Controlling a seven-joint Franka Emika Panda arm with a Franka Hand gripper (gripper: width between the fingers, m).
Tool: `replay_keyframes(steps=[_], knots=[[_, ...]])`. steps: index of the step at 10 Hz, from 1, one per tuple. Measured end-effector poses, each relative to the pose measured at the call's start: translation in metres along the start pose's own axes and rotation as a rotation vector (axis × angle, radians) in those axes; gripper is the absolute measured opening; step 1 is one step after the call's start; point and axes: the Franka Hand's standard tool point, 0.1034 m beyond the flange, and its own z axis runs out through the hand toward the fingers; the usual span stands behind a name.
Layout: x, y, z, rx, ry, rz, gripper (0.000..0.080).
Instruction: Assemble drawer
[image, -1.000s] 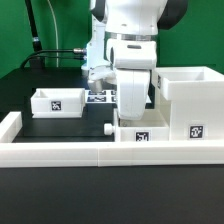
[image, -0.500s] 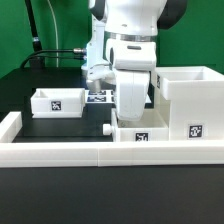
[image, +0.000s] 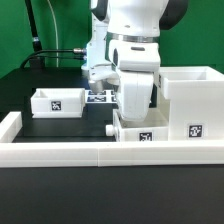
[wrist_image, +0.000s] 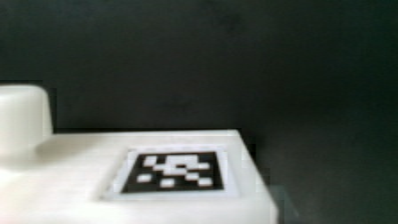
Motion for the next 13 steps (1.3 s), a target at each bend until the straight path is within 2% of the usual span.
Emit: replay_keyframes(steps=[2,5,6,7,11,12,13], knots=[[0.0053,0.0004,-0.0007,0.002,0.0,-0.009,0.0044],[0.0042,0.0001,-0.0005,0.002,0.0,-0.005,0.0044],[0.0094,0.0004,-0.0005,-0.007,0.005,0.027,0.0044],[0.013,0.0002,-0.0007,-0.005,0.007,0.049,0.0044],[0.0118,0.0,-0.0014,0.001,0.005,0.056,0.0046],[0.0112,0.0015,-0.0054,-0.001,0.003,0.057,0.03],[0.0108,0.0026,-0.0085,-0.003,0.002,0.057,0.03]])
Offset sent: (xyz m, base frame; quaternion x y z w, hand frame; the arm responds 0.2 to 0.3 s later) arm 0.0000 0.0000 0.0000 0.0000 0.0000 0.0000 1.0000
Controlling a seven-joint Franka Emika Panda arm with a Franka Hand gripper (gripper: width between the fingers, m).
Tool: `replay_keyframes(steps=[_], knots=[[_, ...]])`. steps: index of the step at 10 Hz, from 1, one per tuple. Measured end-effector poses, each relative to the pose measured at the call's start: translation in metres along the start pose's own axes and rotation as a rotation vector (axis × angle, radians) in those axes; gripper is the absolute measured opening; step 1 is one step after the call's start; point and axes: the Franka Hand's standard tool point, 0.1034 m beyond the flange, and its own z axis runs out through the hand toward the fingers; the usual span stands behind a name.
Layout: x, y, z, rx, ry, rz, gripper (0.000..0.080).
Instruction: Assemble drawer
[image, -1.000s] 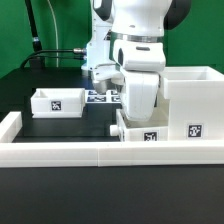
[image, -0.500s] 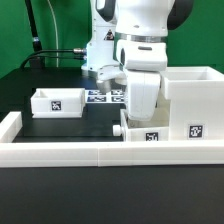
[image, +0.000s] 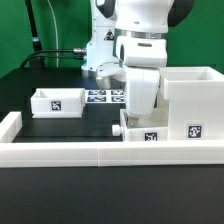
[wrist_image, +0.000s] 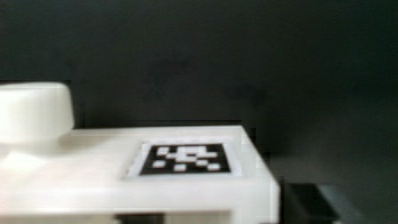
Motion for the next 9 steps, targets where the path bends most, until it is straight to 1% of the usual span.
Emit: replay_keyframes(steps=[1,2,3,4,5,6,7,9], knots=[[-0.002,0.001,-0.007,0.007,-0.006,0.001,0.0497],[-0.005,0.002,-0.017,0.017,-0.014,0.004,0.0497],[-0.008,0.003,-0.027,0.023,-0.021,0.006,0.06],[-0.014,0.005,-0.038,0.027,-0.029,0.012,0.0638],[-0.022,0.006,-0.043,0.024,-0.034,-0.003,0.0638],[-0.034,0.006,-0.046,0.028,-0.04,-0.011,0.0638],[-0.041,0.006,-0.045,0.031,-0.04,-0.021,0.0648],[-0.041,0.005,-0.044,0.032,-0.038,-0.018,0.0649]])
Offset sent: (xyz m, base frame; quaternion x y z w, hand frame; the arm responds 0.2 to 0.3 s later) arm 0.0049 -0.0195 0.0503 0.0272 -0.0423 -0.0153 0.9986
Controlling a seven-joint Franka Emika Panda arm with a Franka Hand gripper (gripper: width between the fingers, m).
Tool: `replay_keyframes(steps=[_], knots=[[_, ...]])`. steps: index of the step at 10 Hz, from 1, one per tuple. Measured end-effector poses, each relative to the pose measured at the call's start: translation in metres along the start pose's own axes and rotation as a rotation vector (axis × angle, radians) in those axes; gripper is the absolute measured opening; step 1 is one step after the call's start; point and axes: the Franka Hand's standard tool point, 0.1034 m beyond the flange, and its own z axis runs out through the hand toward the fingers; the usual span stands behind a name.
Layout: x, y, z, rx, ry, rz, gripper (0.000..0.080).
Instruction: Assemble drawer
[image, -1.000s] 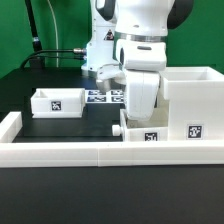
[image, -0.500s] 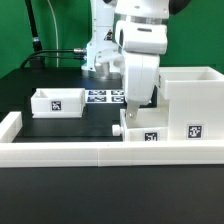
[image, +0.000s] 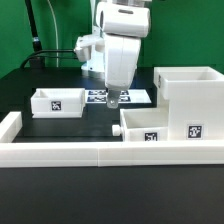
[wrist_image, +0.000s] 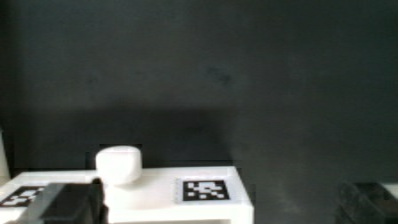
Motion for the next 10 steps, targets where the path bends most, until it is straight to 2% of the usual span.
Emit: replay_keyframes(steps=[1,2,7,10], knots=[[0.0,-0.001,0.002,0.004,0.0,0.0,0.0649],[-0.003,-0.001,0.012,0.015,0.011,-0.029,0.0649],[-0.032,-0.004,0.031,0.029,0.18,-0.012,0.0649],[-0.018,-0.006,0.04,0.05,0.193,-0.017,0.0649]])
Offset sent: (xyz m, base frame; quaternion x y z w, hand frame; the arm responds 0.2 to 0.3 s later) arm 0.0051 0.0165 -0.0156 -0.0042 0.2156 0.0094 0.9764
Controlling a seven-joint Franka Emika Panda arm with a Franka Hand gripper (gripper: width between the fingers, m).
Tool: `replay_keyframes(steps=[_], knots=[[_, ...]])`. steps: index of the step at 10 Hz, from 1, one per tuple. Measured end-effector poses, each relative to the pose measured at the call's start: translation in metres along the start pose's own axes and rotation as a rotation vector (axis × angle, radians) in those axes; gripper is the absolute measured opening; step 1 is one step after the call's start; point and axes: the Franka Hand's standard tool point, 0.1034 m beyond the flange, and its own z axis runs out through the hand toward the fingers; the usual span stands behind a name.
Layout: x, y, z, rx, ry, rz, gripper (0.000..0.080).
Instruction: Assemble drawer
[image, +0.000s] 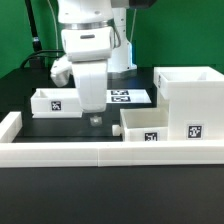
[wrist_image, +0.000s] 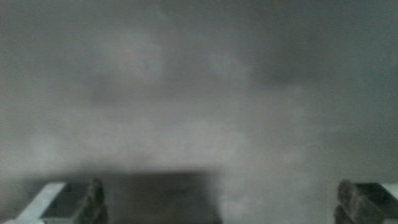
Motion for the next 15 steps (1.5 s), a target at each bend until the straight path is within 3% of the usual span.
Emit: replay_keyframes(steps=[1,4,11,15], knots=[[0.007,0.001,0.002,0.019,0.006,0.005,0.0649],[0.026,0.0,0.008,0.034,0.014,0.044,0.0649],[0.072,0.001,0.01,0.04,0.03,0.138,0.0649],[0.076,0.002,0.009,0.041,0.032,0.138,0.0649]])
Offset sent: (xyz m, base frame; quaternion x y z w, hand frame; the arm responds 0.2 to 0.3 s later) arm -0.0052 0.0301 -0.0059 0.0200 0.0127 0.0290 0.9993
